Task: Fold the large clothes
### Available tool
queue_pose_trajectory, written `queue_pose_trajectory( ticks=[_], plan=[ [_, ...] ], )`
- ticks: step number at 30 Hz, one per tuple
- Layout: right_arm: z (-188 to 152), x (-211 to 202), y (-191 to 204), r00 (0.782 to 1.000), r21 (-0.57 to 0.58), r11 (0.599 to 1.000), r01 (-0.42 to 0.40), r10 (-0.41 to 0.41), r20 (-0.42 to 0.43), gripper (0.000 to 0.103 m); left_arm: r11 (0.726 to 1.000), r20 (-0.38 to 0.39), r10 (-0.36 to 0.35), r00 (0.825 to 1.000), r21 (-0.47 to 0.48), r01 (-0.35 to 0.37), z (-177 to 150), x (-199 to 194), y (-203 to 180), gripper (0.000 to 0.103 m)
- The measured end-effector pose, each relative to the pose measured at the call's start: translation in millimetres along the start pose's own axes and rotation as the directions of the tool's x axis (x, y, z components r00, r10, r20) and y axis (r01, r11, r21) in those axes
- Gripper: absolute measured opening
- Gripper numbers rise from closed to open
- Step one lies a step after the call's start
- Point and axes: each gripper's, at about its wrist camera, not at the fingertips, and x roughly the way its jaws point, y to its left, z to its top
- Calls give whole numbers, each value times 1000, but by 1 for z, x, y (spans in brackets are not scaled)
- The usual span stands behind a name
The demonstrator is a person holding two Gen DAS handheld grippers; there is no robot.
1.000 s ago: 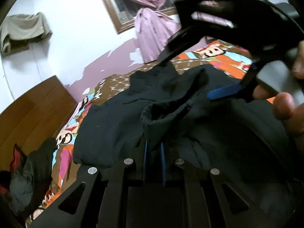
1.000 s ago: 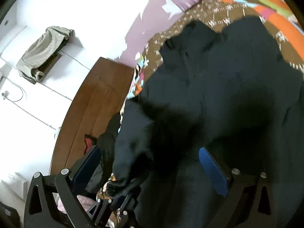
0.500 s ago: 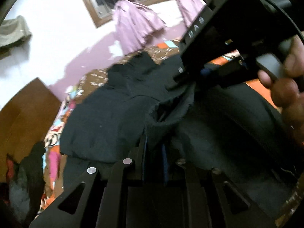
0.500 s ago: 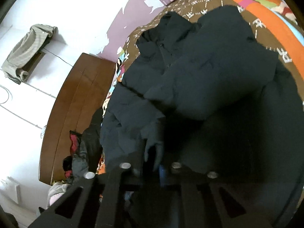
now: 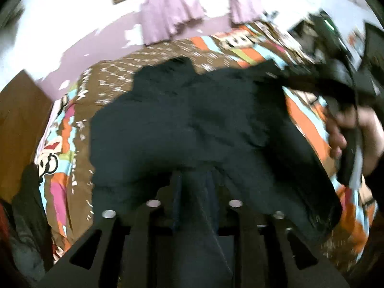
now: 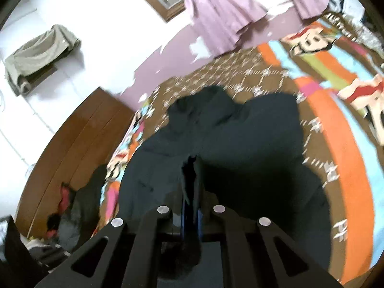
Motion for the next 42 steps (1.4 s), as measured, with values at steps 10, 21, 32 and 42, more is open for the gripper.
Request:
queue_pose_trajectory(
  ticks=[10,21,32,42],
  plan=[
    [11,56,-20,976,-70,974,214,-210,56,10,970,90,55,994,-243,-32,30,106,115,45],
    [-26,77,-16,943,-293,897,332,-313,110,86,982,51,20,998,-187,-10,-11,142,145,45],
    [-68,142,-33,896,-473,811,344,-434,-94,98,955,-1,-106,994,-278,102,-26,168,158,53],
    [-79,151,-50,904,-462,818,342,-420,-74,102,981,5,-8,1000,-194,9,-34,186,144,53]
  ],
)
